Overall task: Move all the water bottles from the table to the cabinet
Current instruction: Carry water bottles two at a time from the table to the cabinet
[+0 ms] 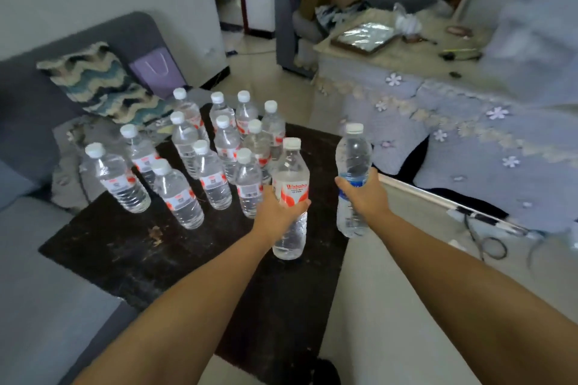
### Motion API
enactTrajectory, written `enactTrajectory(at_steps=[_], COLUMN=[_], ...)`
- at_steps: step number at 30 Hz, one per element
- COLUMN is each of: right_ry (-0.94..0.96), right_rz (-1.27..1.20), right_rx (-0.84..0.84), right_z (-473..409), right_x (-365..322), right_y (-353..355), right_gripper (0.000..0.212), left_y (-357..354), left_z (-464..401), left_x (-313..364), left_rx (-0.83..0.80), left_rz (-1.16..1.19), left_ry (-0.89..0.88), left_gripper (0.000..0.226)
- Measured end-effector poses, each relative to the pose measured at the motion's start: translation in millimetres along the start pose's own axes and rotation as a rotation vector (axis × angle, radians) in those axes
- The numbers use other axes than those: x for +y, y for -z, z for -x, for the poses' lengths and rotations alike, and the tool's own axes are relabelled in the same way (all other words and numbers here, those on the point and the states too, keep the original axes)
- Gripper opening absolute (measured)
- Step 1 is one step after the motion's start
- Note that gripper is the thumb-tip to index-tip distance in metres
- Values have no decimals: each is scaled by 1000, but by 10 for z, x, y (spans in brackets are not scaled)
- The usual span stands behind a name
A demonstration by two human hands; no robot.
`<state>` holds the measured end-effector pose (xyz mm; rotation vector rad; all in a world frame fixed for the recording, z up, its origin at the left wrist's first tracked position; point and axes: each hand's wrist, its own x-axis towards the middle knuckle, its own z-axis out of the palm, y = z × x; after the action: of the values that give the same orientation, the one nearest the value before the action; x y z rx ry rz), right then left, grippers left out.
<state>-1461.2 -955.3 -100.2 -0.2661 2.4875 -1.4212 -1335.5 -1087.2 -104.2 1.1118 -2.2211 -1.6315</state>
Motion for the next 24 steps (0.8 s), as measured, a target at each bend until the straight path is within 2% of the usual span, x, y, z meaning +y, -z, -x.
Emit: enactTrajectory(at_steps=[6,10,12,14,17,24], right_ry=[-140,-318,-372,-458,-549,-781], right_rz=[-8,13,30,19,-14,-96], right_rx=[260,418,497,591,716,982], right_z=[734,1317,1616,2012,2630,4455], right_x=[469,980,1205,1422,1788,2602], right_y=[906,1521,1780,2074,2450,3220], right_gripper=[55,61,63,70,73,62], left_y=[-642,-1228,-1534,-1877,-2304,-3291], left_z=[398,859,1091,1443,2043,3719], left_x=[276,351,364,409,440,261], left_rx=[-255,-452,-515,-602,-740,-1003], left_rz=[-170,-256,-327,-383,-437,-538], left_ry=[-90,-187,-238,-302,-393,-550], left_gripper=[73,56,64,68,56,59])
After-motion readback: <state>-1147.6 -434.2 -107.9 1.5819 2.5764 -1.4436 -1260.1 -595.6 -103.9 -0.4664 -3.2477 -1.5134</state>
